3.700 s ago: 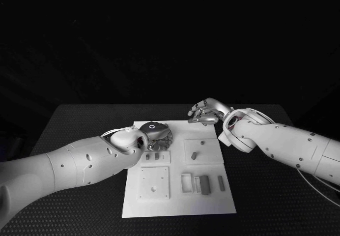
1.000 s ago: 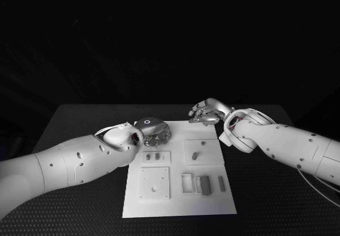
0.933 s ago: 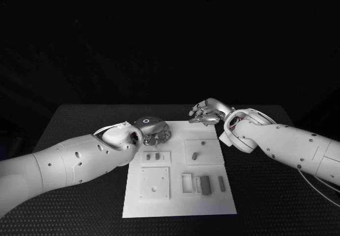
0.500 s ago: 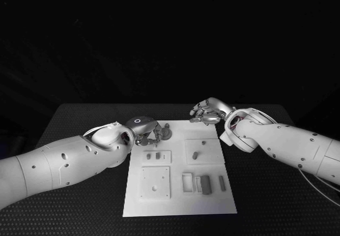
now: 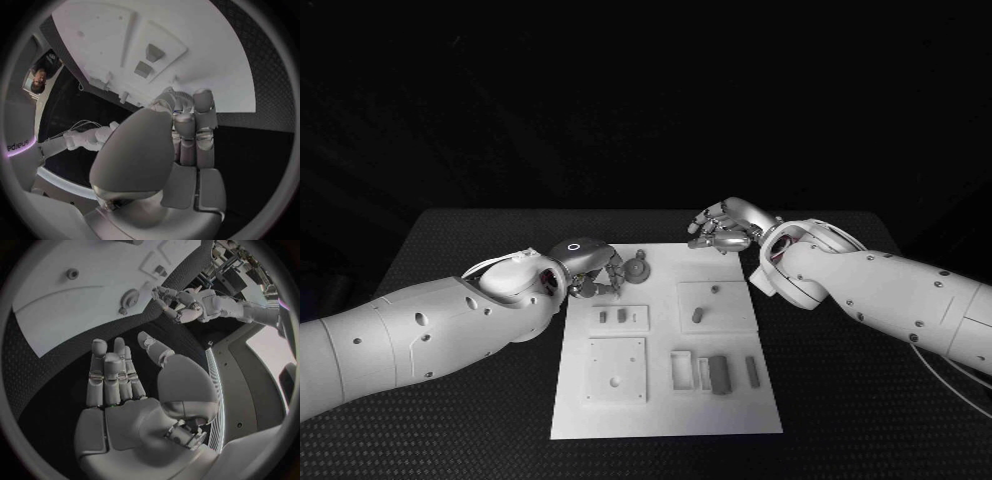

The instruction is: Assemble the parts on the task board

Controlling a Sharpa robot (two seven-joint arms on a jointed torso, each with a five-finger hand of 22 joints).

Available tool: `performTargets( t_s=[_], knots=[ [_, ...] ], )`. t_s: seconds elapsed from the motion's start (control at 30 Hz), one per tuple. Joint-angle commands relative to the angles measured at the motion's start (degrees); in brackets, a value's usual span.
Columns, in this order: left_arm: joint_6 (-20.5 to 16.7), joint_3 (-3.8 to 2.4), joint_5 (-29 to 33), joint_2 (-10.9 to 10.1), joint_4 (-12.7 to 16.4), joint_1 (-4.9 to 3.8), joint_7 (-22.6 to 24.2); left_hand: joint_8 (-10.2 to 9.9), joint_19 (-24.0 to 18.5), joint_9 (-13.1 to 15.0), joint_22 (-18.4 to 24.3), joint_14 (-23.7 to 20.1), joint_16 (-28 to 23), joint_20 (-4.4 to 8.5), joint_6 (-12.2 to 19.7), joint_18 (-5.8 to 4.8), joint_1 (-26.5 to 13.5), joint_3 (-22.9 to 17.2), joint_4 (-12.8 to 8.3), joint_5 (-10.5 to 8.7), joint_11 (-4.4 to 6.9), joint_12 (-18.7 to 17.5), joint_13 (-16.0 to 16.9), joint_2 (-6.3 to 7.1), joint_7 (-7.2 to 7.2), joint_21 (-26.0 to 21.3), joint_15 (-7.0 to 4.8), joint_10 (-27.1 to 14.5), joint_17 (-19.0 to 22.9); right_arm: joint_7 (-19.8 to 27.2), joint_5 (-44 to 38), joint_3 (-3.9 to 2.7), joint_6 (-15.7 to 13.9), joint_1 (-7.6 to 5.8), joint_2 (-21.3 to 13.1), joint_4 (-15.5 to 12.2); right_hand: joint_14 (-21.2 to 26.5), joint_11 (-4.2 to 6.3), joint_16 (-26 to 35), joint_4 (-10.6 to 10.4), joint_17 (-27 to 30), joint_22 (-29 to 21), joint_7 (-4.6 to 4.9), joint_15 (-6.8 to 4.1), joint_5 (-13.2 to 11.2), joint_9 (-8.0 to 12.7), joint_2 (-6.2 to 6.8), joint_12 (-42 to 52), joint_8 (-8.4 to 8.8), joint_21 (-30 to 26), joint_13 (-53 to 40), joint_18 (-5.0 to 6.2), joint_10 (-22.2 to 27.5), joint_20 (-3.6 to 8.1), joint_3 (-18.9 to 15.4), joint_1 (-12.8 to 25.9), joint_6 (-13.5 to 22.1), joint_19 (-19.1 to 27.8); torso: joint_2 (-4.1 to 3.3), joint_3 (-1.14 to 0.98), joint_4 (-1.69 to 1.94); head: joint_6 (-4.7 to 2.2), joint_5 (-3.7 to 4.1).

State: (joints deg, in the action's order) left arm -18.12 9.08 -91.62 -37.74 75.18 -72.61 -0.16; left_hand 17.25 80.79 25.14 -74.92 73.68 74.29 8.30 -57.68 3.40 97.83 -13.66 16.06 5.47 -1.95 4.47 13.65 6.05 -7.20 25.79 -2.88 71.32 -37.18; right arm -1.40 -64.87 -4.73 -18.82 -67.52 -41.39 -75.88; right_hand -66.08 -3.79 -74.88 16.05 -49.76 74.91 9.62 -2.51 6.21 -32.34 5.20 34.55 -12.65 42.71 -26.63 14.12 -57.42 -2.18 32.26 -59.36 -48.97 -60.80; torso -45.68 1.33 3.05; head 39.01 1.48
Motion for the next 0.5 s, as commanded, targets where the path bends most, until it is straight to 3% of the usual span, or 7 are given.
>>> performTargets(
  t_s=[0.03, 0.5],
  knots=[
    [1.3, 0.01, 0.2, 0.2, -0.1, -0.02, -0.3, 0.3, -0.1, 0.1, -1.2, 0.0, 0.4, 0.4, -0.5, 5.46, -0.5, -0.2, 0.0, -0.03, -1.25, 0.2, 0.1, -0.05, -0.08, 0.2, -0.4, 1.7, 0.1, 0.5, 0.0, -0.01, 0.0, 0.04, 0.0, -0.1, 0.0, -0.16, 0.2, -0.3, 0.1, 1.0, 0.52, 0.13, 0.3, 0.1, 0.07, -0.4, 0.21, -0.2, 0.1, 0.88, -0.4, -0.18, 0.1, 0.7, 0.0, -0.2, -0.04, -0.05, -0.03, 0.04, -0.09],
    [2.2, 0.57, -0.1, 0.9, -1.3, 0.01, -0.1, 0.3, -0.1, 0.1, -1.2, 0.0, 0.4, 0.42, -0.6, 5.41, -0.4, -0.4, 0.0, -0.05, -1.18, 0.2, 0.2, -0.06, -0.04, 0.2, -0.46, 2.0, 0.1, 0.5, 0.0, 0.0, 0.0, 0.04, 0.0, 0.0, 0.0, -0.16, 0.2, -0.3, 0.1, 1.0, 0.52, 0.13, 0.3, 0.1, 0.08, -0.4, 0.21, -0.2, 0.1, 0.88, -0.5, -0.17, 0.1, 0.7, 0.0, -0.2, -0.07, -0.06, -0.06, 0.12, -0.11]
  ],
)
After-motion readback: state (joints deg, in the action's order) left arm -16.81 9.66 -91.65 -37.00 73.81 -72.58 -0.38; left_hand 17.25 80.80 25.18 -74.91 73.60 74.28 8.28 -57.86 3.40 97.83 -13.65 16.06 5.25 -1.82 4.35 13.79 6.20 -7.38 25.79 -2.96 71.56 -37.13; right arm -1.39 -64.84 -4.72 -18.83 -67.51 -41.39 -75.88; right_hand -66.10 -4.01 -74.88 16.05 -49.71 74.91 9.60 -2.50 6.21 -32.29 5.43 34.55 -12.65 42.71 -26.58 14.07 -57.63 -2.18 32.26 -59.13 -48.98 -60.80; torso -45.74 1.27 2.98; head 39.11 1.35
